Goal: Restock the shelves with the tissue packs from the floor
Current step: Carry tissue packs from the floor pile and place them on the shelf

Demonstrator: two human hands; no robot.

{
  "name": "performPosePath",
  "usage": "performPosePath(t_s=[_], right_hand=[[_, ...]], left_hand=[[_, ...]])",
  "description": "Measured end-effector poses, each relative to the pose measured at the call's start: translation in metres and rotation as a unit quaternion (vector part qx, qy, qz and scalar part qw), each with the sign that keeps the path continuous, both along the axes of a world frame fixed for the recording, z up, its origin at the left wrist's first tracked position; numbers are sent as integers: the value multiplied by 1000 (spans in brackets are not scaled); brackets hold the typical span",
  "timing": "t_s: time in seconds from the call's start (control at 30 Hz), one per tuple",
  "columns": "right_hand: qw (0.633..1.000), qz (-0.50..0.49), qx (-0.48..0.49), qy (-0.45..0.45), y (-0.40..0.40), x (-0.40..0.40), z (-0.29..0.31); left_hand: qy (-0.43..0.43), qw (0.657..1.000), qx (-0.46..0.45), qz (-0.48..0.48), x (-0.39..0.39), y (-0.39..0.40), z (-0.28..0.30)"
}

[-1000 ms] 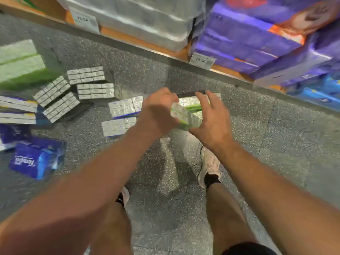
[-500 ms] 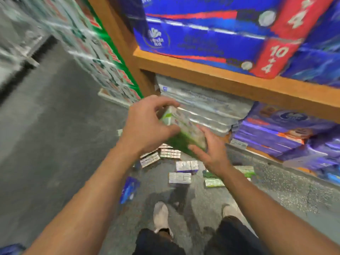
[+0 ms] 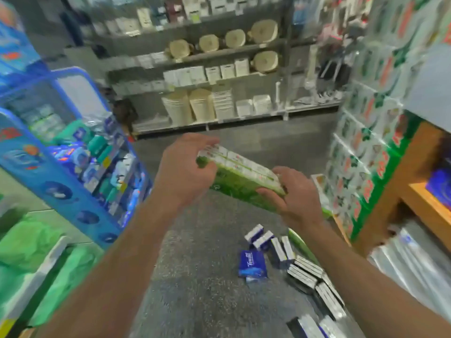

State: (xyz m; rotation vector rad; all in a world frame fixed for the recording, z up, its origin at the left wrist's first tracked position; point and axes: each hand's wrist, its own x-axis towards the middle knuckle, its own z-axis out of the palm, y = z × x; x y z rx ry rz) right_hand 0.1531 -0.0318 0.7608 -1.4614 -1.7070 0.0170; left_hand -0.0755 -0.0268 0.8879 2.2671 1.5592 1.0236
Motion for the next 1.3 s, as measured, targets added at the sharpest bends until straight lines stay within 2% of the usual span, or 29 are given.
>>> performPosePath(t_s=[0.1, 0.23, 0.33, 0.47, 0.53, 0.67, 0.8, 0.93, 1.1, 1.3], right_hand=[[994, 82, 56, -51, 43, -130, 40], [967, 215, 114, -81, 87, -324, 72], [939, 289, 158, -103, 95, -460, 89], [905, 368, 185, -106, 86, -595, 109], [896, 384, 196, -105, 94, -643, 115], [878, 403, 234, -113, 129, -718, 125], [862, 411, 281, -96, 182, -785, 132], [862, 418, 270, -94, 254, -856, 130], [854, 455, 237, -87, 335, -930, 111], [850, 473, 212, -95, 387, -1018, 107]], left_hand=[[89, 979, 80, 162, -115, -12, 8], [202, 913, 87, 345, -280, -36, 24], [266, 874, 66, 400, -385, -60, 48], [334, 850, -5, 407, -483, -75, 69], [345, 841, -14, 416, -525, -76, 67], [317, 822, 40, 471, -593, -61, 56], [306, 792, 97, 519, -643, -16, 38], [297, 753, 135, 572, -694, 56, 32], [302, 727, 112, 606, -757, 138, 28], [346, 701, 44, 622, -828, 188, 24]])
